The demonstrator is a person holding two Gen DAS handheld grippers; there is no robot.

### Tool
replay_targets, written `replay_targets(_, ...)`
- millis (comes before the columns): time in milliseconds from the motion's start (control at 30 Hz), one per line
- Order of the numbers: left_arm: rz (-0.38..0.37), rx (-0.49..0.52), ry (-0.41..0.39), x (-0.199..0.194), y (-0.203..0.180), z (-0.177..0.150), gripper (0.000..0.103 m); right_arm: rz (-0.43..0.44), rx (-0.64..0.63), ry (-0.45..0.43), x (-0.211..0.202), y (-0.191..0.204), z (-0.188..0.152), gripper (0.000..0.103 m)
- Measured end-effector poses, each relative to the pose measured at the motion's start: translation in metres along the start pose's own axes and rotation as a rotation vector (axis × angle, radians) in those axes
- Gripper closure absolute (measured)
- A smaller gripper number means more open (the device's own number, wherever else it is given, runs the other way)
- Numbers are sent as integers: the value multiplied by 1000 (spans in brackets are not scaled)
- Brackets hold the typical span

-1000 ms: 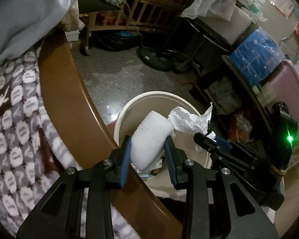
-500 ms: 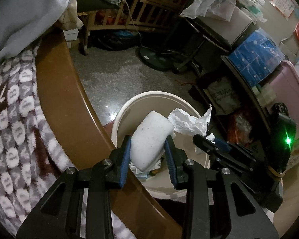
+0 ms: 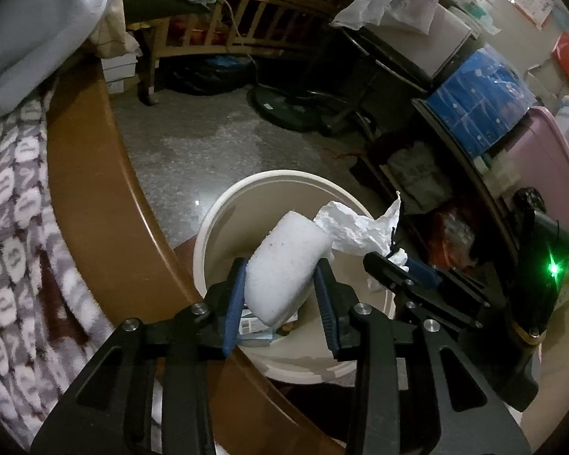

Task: Collect trash
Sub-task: 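Carry the sponge and plastic bag over the bucket and release both, then move both open grippers back over the bed clutter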

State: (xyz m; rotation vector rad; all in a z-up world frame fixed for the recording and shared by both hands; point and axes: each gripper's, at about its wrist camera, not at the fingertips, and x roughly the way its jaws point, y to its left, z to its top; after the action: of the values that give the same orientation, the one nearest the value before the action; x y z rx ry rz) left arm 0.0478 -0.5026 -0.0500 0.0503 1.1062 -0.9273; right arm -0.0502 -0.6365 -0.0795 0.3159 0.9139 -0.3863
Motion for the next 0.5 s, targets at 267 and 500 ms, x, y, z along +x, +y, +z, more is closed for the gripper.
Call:
replay_targets(267,-15,-2,1,1,0,-3,60,-18,9,-9,-2,0,1,61)
replay_targets(500,-10,-1,6,-5,3,-7,59,-19,4,-12,-3,1,3,61)
